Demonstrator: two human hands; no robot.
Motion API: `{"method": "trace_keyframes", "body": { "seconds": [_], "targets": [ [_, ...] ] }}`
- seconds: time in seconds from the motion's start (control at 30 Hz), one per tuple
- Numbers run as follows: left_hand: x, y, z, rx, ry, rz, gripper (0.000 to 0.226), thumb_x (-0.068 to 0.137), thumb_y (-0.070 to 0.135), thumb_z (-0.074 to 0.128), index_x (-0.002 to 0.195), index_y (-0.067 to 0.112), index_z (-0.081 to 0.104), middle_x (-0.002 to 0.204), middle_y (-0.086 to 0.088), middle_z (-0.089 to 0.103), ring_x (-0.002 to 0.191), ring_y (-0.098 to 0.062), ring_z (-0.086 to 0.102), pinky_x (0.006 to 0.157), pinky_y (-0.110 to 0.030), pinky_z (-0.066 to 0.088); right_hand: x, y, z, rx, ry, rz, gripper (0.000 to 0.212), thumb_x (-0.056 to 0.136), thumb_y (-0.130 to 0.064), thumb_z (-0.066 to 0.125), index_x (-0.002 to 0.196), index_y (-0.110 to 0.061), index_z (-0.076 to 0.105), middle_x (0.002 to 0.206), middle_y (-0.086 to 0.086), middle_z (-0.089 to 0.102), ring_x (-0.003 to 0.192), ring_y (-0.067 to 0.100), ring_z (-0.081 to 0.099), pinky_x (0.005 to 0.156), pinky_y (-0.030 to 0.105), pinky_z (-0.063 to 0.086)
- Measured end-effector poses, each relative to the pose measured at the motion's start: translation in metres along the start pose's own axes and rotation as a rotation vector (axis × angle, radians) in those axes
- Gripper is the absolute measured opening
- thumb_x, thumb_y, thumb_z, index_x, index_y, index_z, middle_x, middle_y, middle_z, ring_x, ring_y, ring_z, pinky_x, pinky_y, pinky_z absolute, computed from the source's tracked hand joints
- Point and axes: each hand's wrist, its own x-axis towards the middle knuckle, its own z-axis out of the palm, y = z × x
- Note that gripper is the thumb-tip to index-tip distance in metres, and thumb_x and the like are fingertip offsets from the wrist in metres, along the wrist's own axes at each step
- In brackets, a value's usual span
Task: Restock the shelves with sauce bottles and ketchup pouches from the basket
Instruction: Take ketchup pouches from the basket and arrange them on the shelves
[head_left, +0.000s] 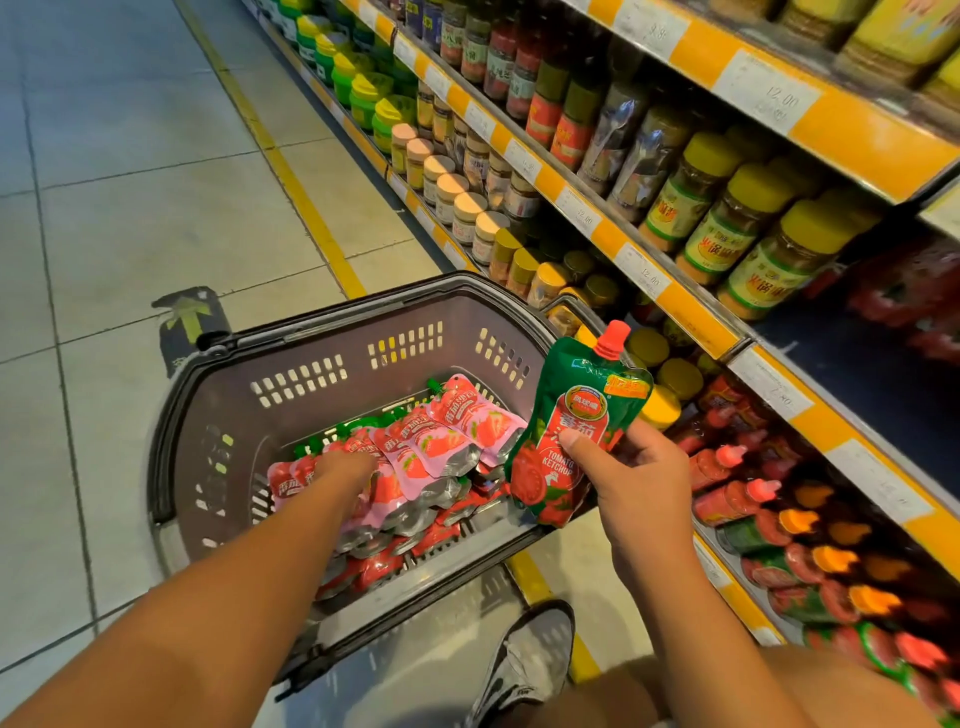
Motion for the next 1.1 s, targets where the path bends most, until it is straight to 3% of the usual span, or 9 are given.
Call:
{"method": "trace_keyframes", "body": {
  "seconds": [0.17, 0.27, 0.37, 0.5, 0.63, 0.77, 0.83, 0.93, 1.1],
  "targets": [
    [-0.007, -0.002, 0.005, 0.006, 0.010, 0.029, 0.027, 0.085, 0.009, 0.075, 0.110, 0.006, 0.063, 0.093, -0.016, 0.072, 0.079, -0.036, 0.073, 0.061, -0.052, 0.064, -0.002, -0.001, -0.002, -0.027, 0.002, -0.003, 0.019, 0.087, -0.013, 0.081, 0.101, -0.024, 0.077, 0.098, -0.008, 0.080, 0.092, 0.012, 0.076, 0.078, 0.040, 0.063],
    [-0.014, -0.006, 0.010, 0.139, 0.031, 0.085, 0.033, 0.075, 0.005, 0.079, 0.103, 0.002, 0.063, 0.086, -0.021, 0.072, 0.070, -0.041, 0.073, 0.054, -0.061, 0.060, -0.001, -0.001, -0.003, -0.027, -0.002, 0.004, 0.020, 0.087, -0.012, 0.081, 0.102, -0.025, 0.077, 0.098, -0.008, 0.080, 0.092, 0.011, 0.076, 0.078, 0.039, 0.062],
    [-0.030, -0.004, 0.010, 0.151, 0.013, 0.117, 0.034, 0.078, 0.004, 0.080, 0.097, 0.009, 0.053, 0.089, -0.019, 0.070, 0.075, -0.039, 0.073, 0.061, -0.056, 0.063, 0.000, 0.000, -0.004, -0.024, 0.001, 0.011, 0.020, 0.088, -0.013, 0.081, 0.104, -0.023, 0.077, 0.100, -0.007, 0.080, 0.093, 0.012, 0.076, 0.076, 0.039, 0.062],
    [-0.028, -0.008, 0.007, 0.113, 0.000, 0.177, 0.043, 0.079, 0.005, 0.085, 0.109, 0.012, 0.055, 0.097, -0.011, 0.070, 0.082, -0.031, 0.069, 0.064, -0.042, 0.061, 0.000, -0.001, -0.007, -0.025, 0.006, 0.009, 0.019, 0.087, -0.013, 0.081, 0.104, -0.021, 0.076, 0.098, -0.007, 0.080, 0.091, 0.011, 0.076, 0.072, 0.034, 0.060],
    [-0.007, -0.025, 0.012, 0.086, 0.075, 0.197, 0.043, 0.075, 0.015, 0.086, 0.105, 0.023, 0.056, 0.092, -0.006, 0.073, 0.082, -0.031, 0.073, 0.072, -0.050, 0.064, -0.004, -0.003, -0.012, -0.012, 0.006, 0.010, 0.018, 0.088, -0.011, 0.080, 0.100, -0.023, 0.076, 0.096, -0.009, 0.080, 0.088, 0.009, 0.076, 0.068, 0.027, 0.059],
    [-0.041, -0.012, 0.002, 0.041, 0.178, 0.230, 0.027, 0.084, 0.004, 0.075, 0.088, 0.020, 0.054, 0.082, -0.007, 0.065, 0.081, -0.033, 0.068, 0.079, -0.051, 0.063, -0.008, -0.006, -0.020, 0.031, 0.026, 0.014, 0.019, 0.089, -0.007, 0.078, 0.104, -0.018, 0.075, 0.098, -0.006, 0.080, 0.089, 0.012, 0.076, 0.070, 0.027, 0.060],
    [-0.051, -0.007, -0.005, 0.006, 0.188, 0.255, 0.017, 0.088, 0.002, 0.072, 0.101, 0.011, 0.064, 0.091, -0.009, 0.066, 0.093, -0.039, 0.067, 0.088, -0.050, 0.060, -0.010, -0.007, -0.024, 0.056, 0.039, 0.020, 0.019, 0.090, -0.006, 0.077, 0.106, -0.016, 0.075, 0.099, -0.004, 0.080, 0.089, 0.013, 0.077, 0.070, 0.027, 0.060],
    [-0.062, -0.007, -0.018, -0.092, 0.151, 0.212, 0.038, 0.092, 0.004, 0.071, 0.130, 0.005, 0.064, 0.116, -0.019, 0.069, 0.100, -0.041, 0.066, 0.090, -0.051, 0.058, -0.015, -0.012, -0.029, 0.086, 0.068, 0.022, 0.018, 0.091, -0.005, 0.075, 0.105, -0.016, 0.074, 0.096, -0.004, 0.081, 0.085, 0.013, 0.077, 0.066, 0.022, 0.060],
    [-0.086, -0.007, -0.044, -0.353, -0.016, 0.178, 0.030, 0.094, 0.000, 0.067, 0.124, 0.001, 0.068, 0.111, -0.024, 0.074, 0.087, -0.037, 0.073, 0.087, -0.057, 0.060, -0.024, -0.021, -0.040, 0.154, 0.107, 0.037, 0.015, 0.093, -0.006, 0.073, 0.105, -0.015, 0.072, 0.092, -0.005, 0.080, 0.080, 0.013, 0.077, 0.061, 0.021, 0.059]
  ]
}}
